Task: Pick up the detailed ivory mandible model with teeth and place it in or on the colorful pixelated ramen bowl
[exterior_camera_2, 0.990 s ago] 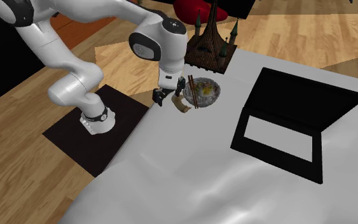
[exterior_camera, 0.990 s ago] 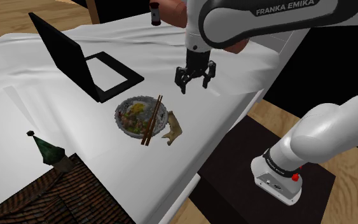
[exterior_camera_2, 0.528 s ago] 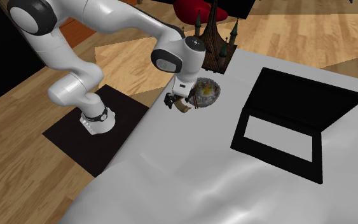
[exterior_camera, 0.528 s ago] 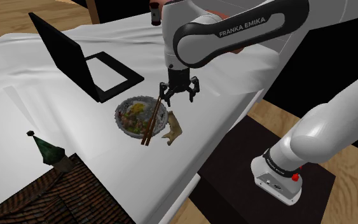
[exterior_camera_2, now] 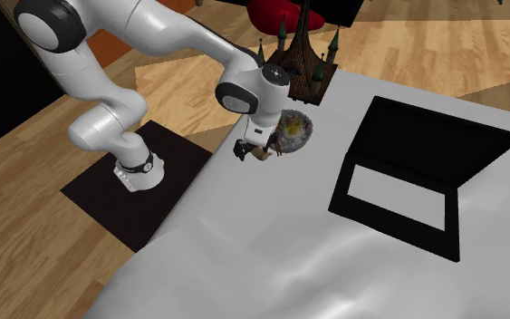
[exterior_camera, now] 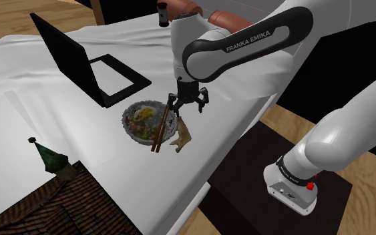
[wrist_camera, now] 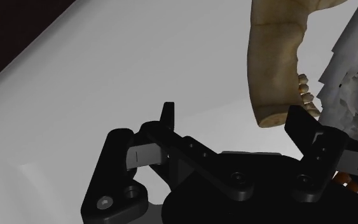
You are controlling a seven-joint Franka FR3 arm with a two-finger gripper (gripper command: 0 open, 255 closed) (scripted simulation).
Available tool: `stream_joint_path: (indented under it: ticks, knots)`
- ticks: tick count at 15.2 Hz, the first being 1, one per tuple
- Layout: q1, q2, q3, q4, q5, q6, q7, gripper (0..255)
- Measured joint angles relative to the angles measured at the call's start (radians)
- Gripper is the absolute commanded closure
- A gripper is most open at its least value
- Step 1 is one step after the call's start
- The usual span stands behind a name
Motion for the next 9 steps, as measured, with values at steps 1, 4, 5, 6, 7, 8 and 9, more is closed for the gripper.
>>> stream_joint_path:
  ticks: [1,4,5,6,7,8,9]
  knots:
    - [0.0,0.001,0.0,0.001,-0.001,0.0,0.001,0]
    - [0.001,0.001,-0.001,-0.001,-0.001,0.002,0.0,0]
    - [0.001,0.002,-0.002,-0.001,-0.001,0.003,0.0,255]
    - [0.002,0.003,0.0,-0.002,0.0,0.003,-0.001,255]
    - [0.003,0.005,0.001,-0.002,0.0,0.004,-0.001,255]
    - [0.004,0.006,0.002,-0.003,0.0,0.004,-0.001,255]
    - [0.004,0.006,0.002,-0.003,0.0,0.005,-0.001,255]
